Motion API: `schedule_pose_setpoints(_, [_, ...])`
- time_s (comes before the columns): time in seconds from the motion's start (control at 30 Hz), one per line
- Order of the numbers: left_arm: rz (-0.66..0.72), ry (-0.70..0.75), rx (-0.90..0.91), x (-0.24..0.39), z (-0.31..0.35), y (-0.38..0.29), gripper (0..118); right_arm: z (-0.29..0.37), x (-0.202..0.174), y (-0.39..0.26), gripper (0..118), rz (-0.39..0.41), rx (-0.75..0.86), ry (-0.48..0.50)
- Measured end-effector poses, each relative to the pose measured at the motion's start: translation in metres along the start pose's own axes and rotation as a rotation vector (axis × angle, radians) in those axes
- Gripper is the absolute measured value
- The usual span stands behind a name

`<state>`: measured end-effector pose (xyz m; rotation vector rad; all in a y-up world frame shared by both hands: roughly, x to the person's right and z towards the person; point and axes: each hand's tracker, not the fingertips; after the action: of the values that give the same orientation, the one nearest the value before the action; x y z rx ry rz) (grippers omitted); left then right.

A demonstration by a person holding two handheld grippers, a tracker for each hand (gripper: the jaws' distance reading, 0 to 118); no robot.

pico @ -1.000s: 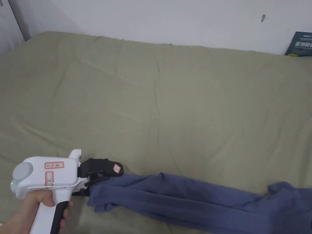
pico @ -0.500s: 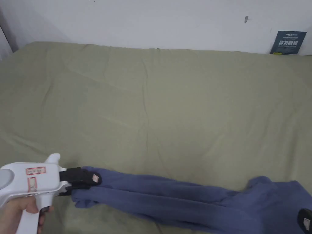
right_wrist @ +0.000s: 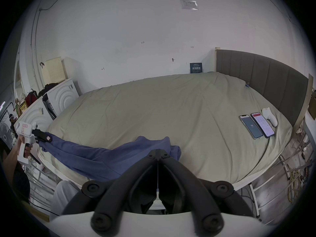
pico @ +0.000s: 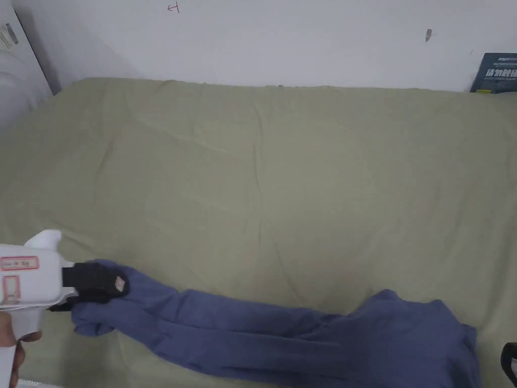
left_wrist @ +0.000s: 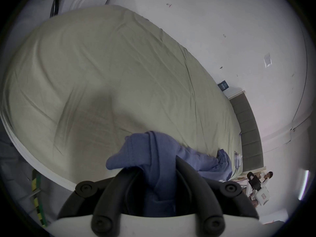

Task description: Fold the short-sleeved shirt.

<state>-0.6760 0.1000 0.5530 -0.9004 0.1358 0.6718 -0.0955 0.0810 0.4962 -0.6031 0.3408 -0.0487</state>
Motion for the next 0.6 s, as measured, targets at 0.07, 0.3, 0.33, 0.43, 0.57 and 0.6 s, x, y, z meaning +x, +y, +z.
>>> schedule_pose_setpoints(0.07, [-0.114, 0.114, 0.017, 0.039, -0.002, -0.005, 12, 0.001, -0.001, -0.002, 2, -0.002, -0.006, 0.006])
schedule_pose_setpoints(0.3, [-0.356, 0.252, -0.072, 0.14, -0.063, -0.035, 12, 0.004, 0.006, -0.01, 2, -0.014, -0.02, 0.015])
schedule_pose_setpoints(0.33, [-0.351, 0.241, -0.074, 0.146, -0.074, -0.038, 12, 0.004, 0.008, -0.011, 2, -0.018, -0.022, 0.017])
schedule_pose_setpoints(0.43, [-0.428, 0.271, -0.142, 0.173, -0.118, -0.059, 13, 0.003, 0.014, -0.013, 2, -0.021, -0.033, 0.013])
schedule_pose_setpoints(0.57, [-0.409, 0.247, -0.221, 0.189, -0.172, -0.077, 19, 0.005, 0.023, -0.016, 2, -0.048, -0.042, 0.011])
schedule_pose_setpoints(0.6, [-0.422, 0.239, -0.233, 0.195, -0.181, -0.084, 36, 0.005, 0.024, -0.017, 2, -0.051, -0.046, 0.006])
